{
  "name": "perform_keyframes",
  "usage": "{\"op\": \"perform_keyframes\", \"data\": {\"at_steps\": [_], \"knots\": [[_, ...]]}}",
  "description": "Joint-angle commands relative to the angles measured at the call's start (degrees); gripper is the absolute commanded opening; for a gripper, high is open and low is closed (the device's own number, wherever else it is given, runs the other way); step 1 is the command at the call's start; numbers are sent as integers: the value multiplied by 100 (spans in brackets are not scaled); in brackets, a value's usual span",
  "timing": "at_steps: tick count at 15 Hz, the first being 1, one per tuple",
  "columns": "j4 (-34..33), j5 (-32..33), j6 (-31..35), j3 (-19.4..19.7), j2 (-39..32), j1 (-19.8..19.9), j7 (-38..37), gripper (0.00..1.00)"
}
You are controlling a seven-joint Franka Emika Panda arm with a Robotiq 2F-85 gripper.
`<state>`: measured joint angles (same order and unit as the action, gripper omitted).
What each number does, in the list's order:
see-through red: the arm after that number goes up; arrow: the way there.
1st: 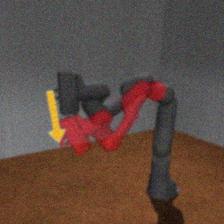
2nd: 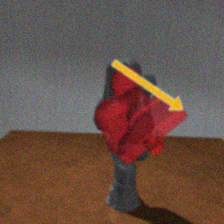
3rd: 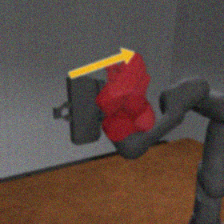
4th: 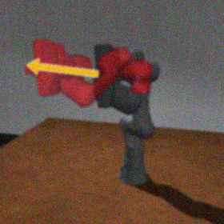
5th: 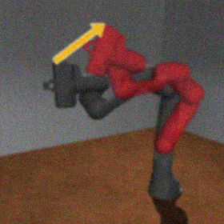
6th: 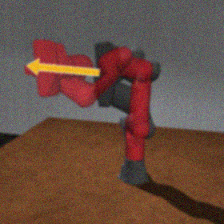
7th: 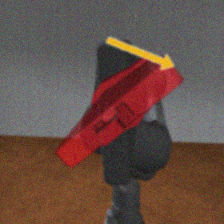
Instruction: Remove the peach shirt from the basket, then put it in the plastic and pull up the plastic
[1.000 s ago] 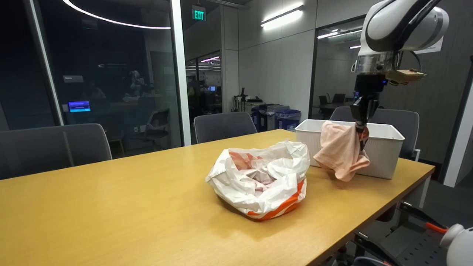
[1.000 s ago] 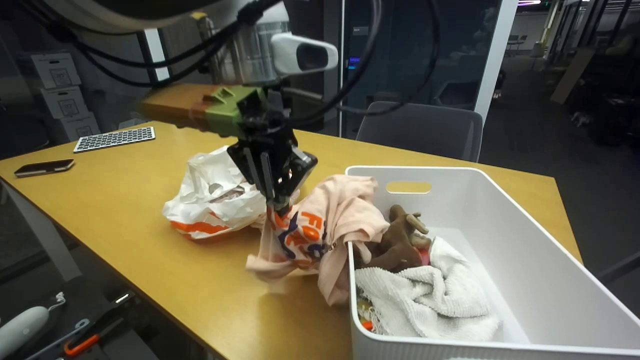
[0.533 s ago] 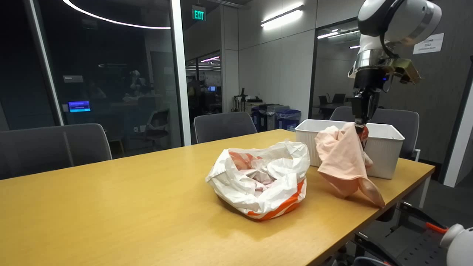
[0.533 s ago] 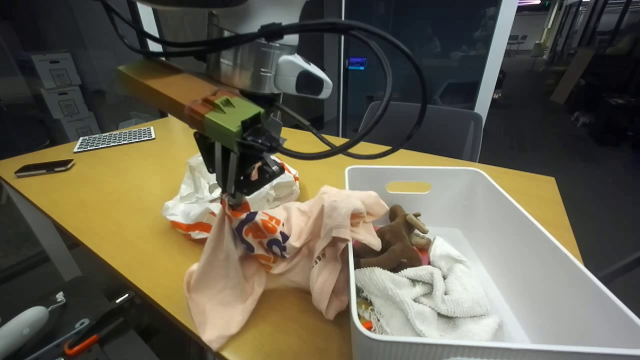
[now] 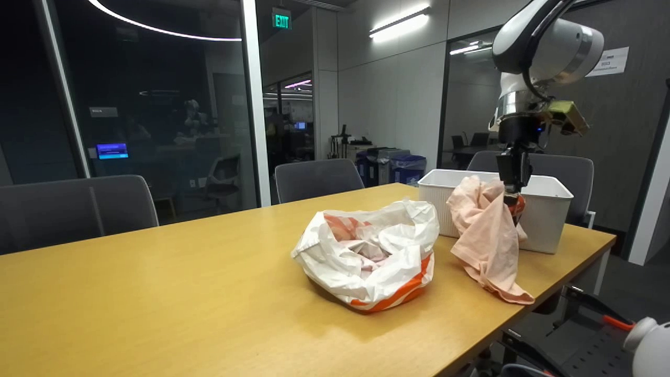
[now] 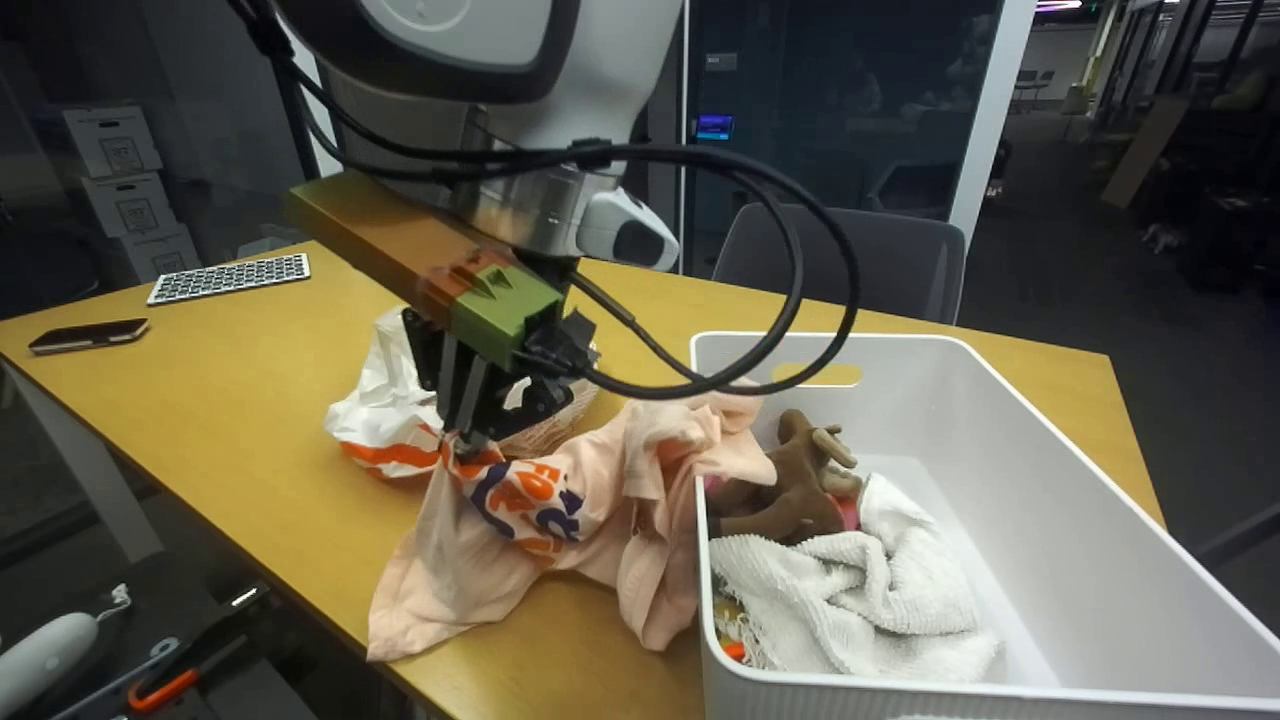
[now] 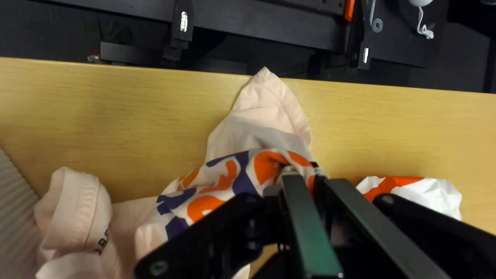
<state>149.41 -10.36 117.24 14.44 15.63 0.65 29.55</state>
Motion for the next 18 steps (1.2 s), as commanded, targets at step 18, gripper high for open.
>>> {"op": "perform_keyframes", "data": {"at_steps": [18], "knots": [[-89, 649, 2677, -447, -1487, 502, 939, 26]]}}
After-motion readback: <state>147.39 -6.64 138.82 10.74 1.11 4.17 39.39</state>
